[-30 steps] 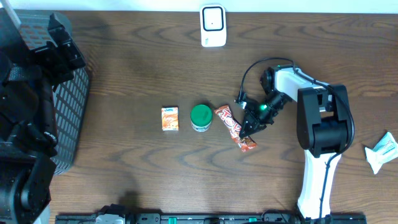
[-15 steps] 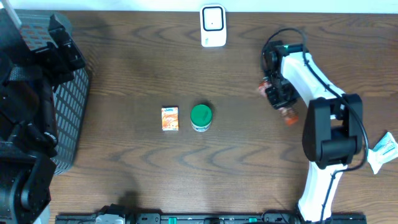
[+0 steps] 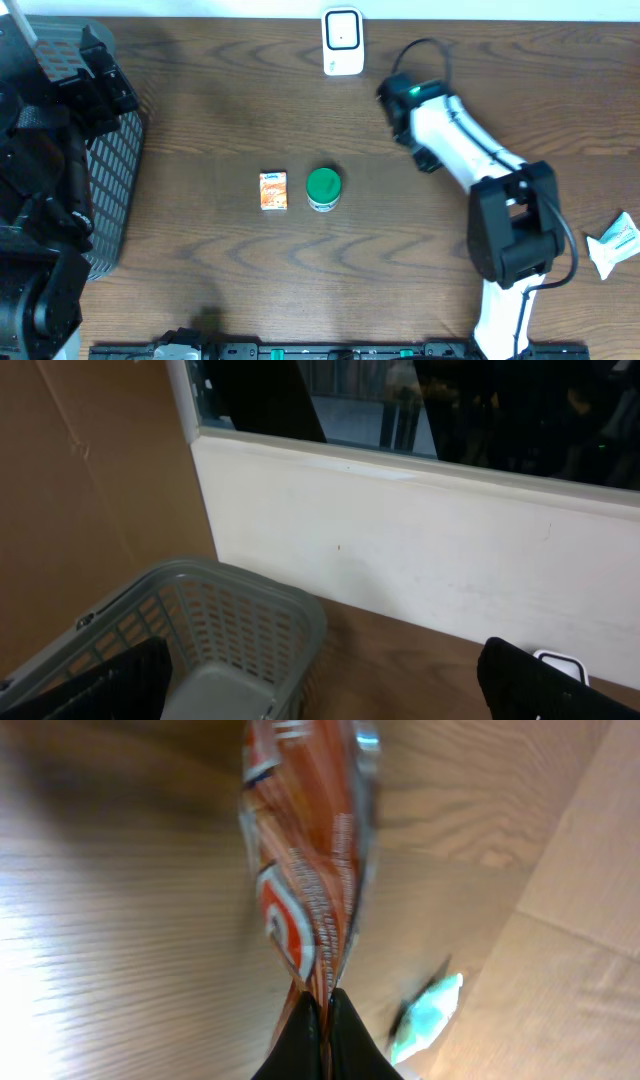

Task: Scan the item barcode
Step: 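Grasp the orange Top bar with the right gripper and lift it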

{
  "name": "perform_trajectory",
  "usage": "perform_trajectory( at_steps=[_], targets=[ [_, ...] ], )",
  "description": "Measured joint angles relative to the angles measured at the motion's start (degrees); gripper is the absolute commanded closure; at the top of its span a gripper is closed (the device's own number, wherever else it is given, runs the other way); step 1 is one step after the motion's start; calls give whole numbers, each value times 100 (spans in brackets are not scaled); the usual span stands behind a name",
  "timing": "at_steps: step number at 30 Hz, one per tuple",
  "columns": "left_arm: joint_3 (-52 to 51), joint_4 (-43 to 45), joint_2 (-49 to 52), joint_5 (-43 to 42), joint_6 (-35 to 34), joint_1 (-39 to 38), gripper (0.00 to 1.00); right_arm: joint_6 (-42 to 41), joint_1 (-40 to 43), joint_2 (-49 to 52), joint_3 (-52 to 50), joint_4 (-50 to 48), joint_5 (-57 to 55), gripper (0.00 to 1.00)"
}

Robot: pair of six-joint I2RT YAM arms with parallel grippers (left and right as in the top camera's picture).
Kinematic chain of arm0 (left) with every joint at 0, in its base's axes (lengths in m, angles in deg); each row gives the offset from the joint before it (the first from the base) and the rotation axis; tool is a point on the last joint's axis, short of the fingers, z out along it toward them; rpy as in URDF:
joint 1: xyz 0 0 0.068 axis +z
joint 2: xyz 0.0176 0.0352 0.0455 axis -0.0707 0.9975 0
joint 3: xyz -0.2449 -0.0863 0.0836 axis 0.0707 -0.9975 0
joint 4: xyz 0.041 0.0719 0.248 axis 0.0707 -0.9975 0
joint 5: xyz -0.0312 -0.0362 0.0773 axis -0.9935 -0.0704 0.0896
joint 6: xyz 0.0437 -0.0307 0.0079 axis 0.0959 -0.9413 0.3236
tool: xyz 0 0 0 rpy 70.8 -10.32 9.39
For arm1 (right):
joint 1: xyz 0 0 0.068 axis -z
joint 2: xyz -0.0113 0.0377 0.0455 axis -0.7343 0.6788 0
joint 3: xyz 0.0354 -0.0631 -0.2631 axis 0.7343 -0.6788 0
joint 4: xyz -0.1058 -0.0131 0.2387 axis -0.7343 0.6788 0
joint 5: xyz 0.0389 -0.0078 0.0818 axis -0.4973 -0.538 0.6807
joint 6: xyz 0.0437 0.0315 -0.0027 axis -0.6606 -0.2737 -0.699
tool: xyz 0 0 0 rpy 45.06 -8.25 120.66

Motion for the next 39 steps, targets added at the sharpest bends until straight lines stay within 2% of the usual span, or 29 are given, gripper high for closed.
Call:
perform_trajectory(
  at_steps=[8, 13, 14, 15, 16, 17, 18, 20, 24, 29, 37, 39],
  targets=[
    [0, 0, -2, 0, 0, 0, 2, -155, -697, 0, -1215, -883, 717, 99],
    [0, 0, -2, 0, 0, 0, 2, -297, -767, -2, -1270, -1021, 1364, 95],
    [0, -2, -2, 0, 0, 0, 2, -319, -772, -4, -1233, -1001, 1456, 91],
    [0, 0, -2, 0, 0, 0, 2, -334, -778, -11, -1178, -979, 1569, 81],
    [0, 0, -2, 0, 0, 0, 2, -345, -782, -11, -1091, -920, 1716, 66],
    [0, 0, -2, 0, 0, 0, 2, -363, -787, -11, -1008, -848, 1812, 46],
    [0, 0, -2, 0, 0, 0, 2, -385, -789, -11, -925, -789, 1904, 18],
    [0, -2, -2, 0, 0, 0, 2, -398, -791, -11, -697, -584, 2090, 1],
    [0, -4, -2, 0, 0, 0, 2, -402, -778, -9, 55, 22, 2645, 1],
    [-2, -2, -2, 0, 0, 0, 2, -409, -612, -13, 1115, 299, 3587, 1],
    [-2, -2, 0, 0, 0, 0, 2, -404, 514, -33, 1303, 485, 5198, 1],
    [-2, -2, -2, 0, 0, 0, 2, -317, 868, -33, 1300, 586, 5536, 12]
  ],
)
